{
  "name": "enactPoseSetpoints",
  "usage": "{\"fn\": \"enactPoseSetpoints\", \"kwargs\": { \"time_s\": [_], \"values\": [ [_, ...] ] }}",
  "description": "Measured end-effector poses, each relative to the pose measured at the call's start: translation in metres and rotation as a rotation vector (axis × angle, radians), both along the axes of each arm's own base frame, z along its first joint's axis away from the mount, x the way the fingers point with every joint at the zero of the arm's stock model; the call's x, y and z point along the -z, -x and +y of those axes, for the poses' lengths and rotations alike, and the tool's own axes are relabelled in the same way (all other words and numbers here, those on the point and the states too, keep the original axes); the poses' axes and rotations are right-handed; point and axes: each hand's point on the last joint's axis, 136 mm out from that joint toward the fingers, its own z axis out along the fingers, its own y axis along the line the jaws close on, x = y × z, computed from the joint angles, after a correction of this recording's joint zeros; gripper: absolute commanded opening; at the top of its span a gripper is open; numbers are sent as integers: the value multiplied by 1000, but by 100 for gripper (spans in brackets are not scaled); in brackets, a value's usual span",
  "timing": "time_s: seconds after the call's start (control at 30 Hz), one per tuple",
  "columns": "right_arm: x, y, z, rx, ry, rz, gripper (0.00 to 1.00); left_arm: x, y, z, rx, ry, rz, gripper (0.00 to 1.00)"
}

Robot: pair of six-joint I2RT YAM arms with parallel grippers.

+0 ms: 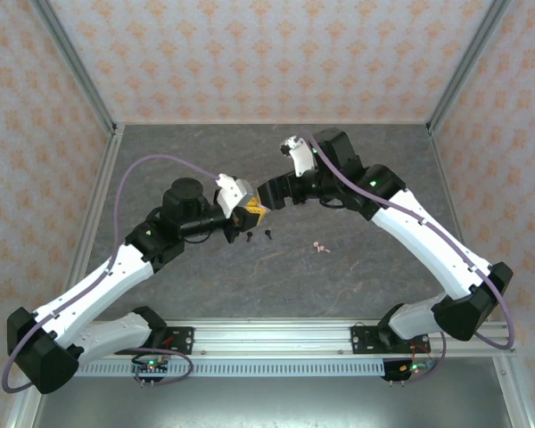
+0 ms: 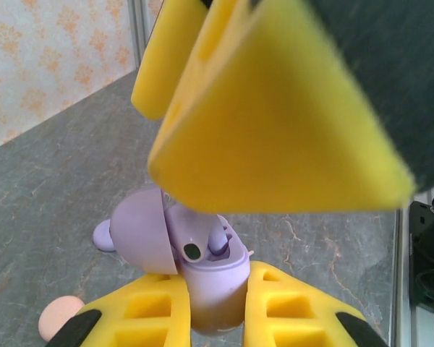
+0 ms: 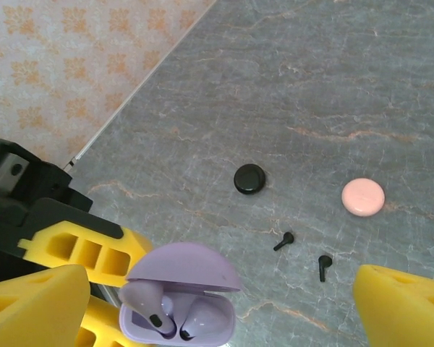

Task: Insert the wireless bluetooth earbuds into the charging case

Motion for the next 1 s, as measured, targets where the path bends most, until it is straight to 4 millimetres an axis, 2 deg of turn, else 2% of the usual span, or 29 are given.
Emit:
{"fn": "enactPoseSetpoints", "kwargs": {
  "time_s": [0.4, 1.0],
  "values": [
    [13, -5, -7, 35, 12, 37, 90, 2, -1, 0, -3, -10, -2, 0],
    [23, -1, -14, 51, 29, 50, 89, 6, -3, -1, -7, -16, 8, 0]
  ]
}}
